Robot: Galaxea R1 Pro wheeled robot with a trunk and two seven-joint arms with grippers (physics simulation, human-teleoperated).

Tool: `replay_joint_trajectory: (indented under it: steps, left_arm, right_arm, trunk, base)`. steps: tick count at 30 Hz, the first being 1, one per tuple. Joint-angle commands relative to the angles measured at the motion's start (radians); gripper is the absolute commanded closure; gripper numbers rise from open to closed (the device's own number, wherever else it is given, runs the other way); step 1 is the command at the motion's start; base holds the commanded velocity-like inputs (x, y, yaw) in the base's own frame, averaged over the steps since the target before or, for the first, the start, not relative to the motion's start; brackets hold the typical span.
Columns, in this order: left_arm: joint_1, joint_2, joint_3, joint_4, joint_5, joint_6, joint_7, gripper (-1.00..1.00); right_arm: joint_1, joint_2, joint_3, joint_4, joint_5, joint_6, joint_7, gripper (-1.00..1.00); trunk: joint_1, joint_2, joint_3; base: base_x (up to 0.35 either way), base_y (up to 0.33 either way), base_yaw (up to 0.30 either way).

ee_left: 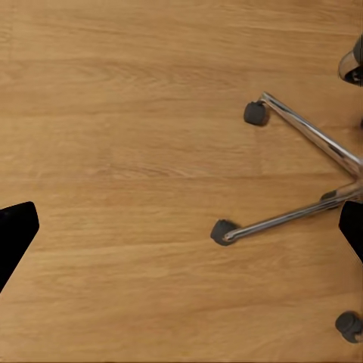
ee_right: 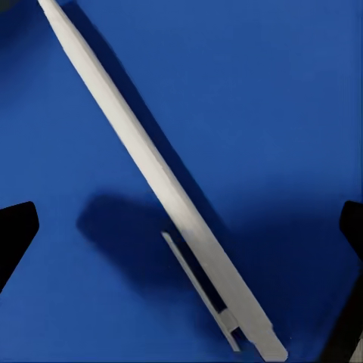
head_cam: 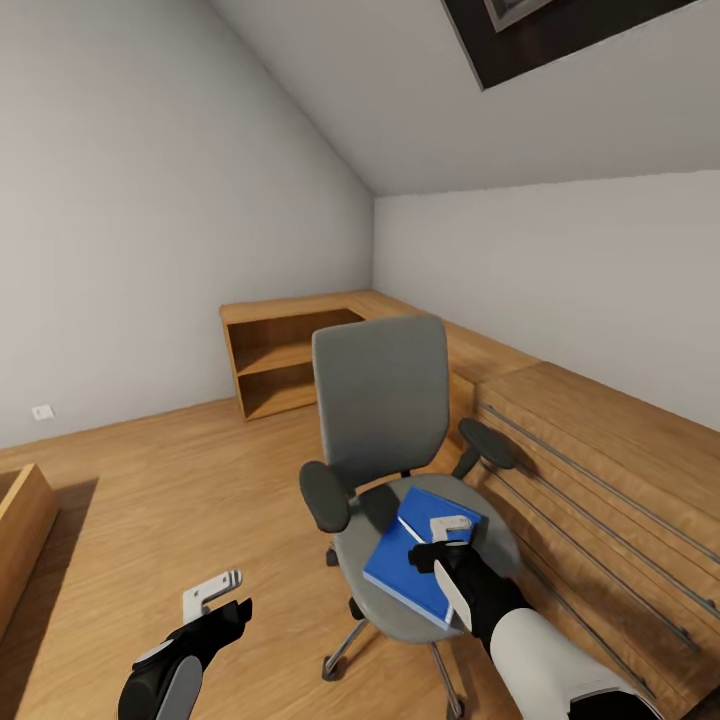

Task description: In the bedroom, organize the workspace by keeping the computer under the desk, ensuring the monitor is on the desk, placing the keyboard on the desk next to the monitor, placing the mouse on the desk next to the keyboard, moving the folder from the swivel chair onto the desk next to the mouse, stacking the notebook on top of the folder with the pen on top of the notebook, and positioning the swivel chair next to the desk.

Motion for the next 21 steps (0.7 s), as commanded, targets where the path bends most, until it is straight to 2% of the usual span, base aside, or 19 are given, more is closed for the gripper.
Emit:
replay_joint_trajectory:
  steps: [1, 7, 21]
  left_arm:
    - [-0.001, 0.000, 0.000, -0.001, 0.011, 0.003, 0.008, -1.00]
    - [-0.001, 0.000, 0.000, -0.001, 0.011, 0.003, 0.007, -1.00]
    - [-0.001, 0.000, 0.000, -0.001, 0.011, 0.004, 0.007, -1.00]
  right_arm:
    - [0.000, -0.001, 0.007, -0.002, -0.002, 0.007, -0.006, -1.00]
    - [0.000, -0.001, 0.006, -0.001, -0.003, 0.007, -0.006, -1.00]
    - [0.000, -0.001, 0.007, 0.001, -0.003, 0.008, -0.005, -1.00]
  trunk:
    - [0.000, 0.000, -0.001]
    - [0.000, 0.000, -0.001]
    - [0.000, 0.000, -0.001]
  base:
    - [0.212, -0.042, 0.000]
    - [0.076, -0.015, 0.000]
    - [0.005, -0.001, 0.000]
